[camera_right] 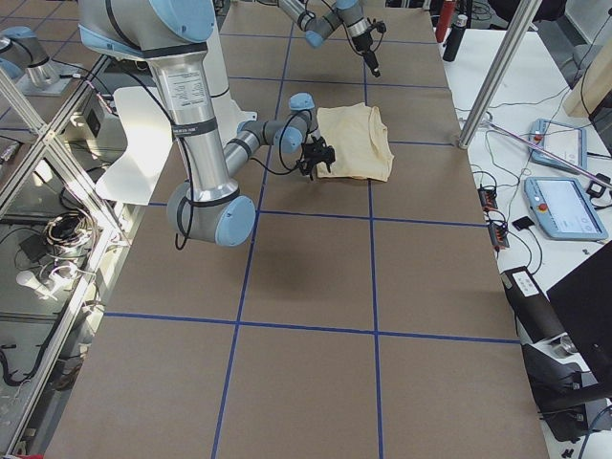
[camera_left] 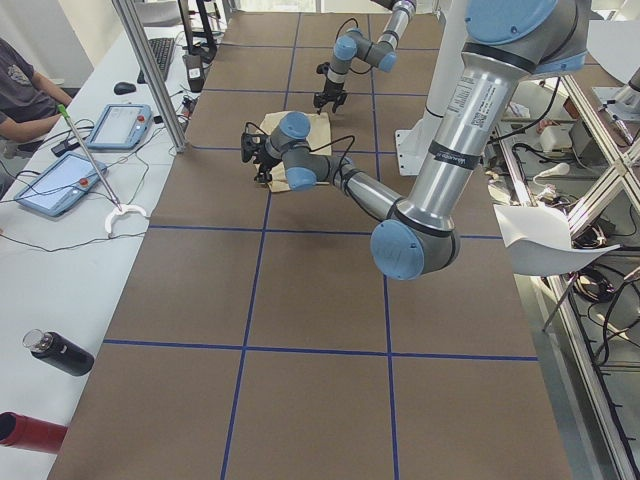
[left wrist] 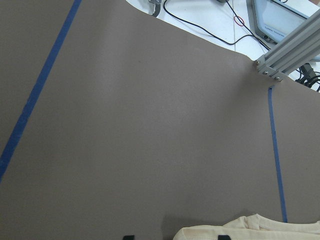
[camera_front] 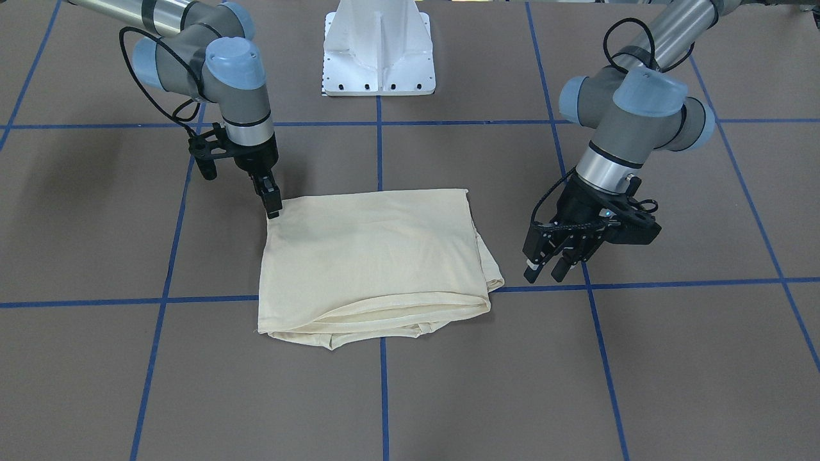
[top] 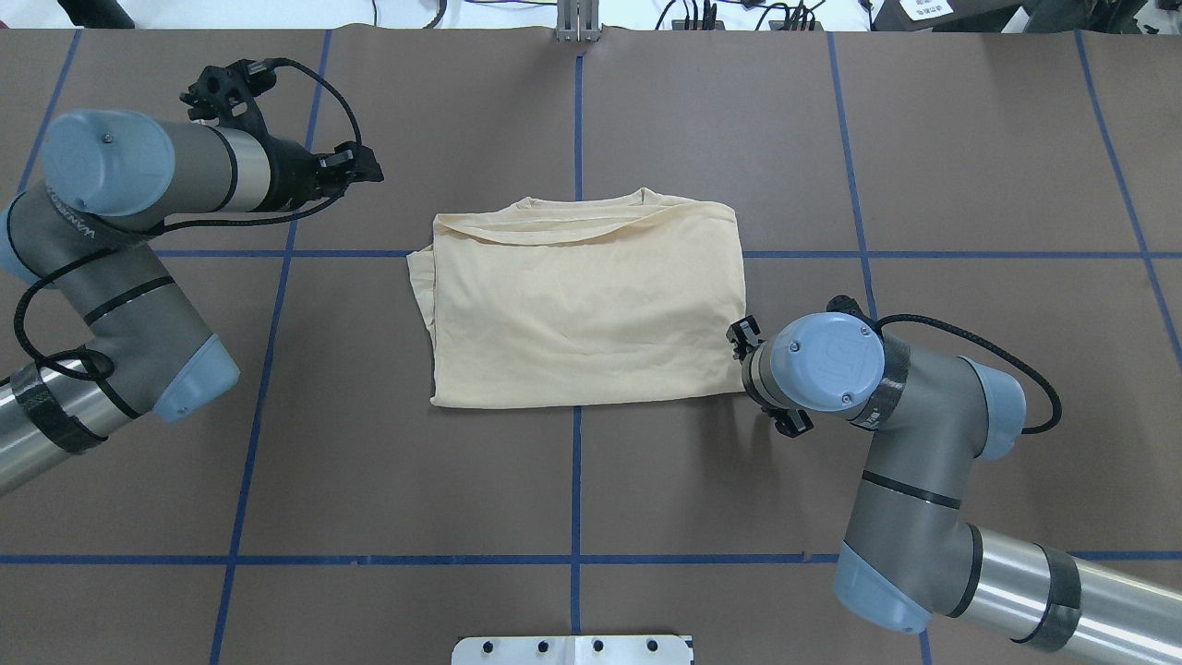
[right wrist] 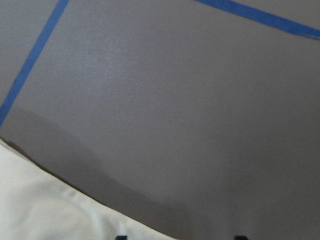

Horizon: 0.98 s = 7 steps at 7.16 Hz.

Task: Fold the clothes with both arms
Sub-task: 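Lower the right gripper to the folded shirt's near corner and grasp it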

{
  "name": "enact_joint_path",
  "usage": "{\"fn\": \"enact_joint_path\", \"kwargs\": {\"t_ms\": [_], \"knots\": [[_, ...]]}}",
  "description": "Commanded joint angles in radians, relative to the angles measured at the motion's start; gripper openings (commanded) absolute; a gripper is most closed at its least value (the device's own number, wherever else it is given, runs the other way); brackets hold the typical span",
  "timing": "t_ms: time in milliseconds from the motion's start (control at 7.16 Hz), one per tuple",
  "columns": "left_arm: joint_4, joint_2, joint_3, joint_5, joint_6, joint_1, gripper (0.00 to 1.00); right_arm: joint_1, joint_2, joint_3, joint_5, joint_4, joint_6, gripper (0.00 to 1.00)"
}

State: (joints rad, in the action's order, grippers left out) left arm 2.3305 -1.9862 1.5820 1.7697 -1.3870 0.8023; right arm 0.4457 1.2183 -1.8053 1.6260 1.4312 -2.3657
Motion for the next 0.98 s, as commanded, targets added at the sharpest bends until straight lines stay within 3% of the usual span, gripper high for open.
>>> {"fn": "enact_joint_path", "kwargs": {"t_ms": [0,140,279,419,838], "knots": [[0.000,0.001,-0.002,-0.001,0.002,0.000,0.64,-0.001,-0.002,0.003,0.000,0.000,-0.001,0.69],[0.000,0.001,-0.002,-0.003,0.002,0.000,0.64,-0.001,-0.003,0.003,0.000,0.000,-0.003,0.48],[0.001,0.003,-0.002,-0.003,0.002,0.000,0.64,-0.001,-0.005,0.003,0.000,0.000,-0.007,0.06],[0.001,0.015,0.003,-0.001,0.002,0.000,0.64,-0.002,-0.005,0.003,0.000,0.000,-0.009,0.00],[0.001,0.015,0.006,0.002,0.002,0.000,0.64,0.013,0.001,-0.031,0.014,0.002,-0.003,0.00]]}}
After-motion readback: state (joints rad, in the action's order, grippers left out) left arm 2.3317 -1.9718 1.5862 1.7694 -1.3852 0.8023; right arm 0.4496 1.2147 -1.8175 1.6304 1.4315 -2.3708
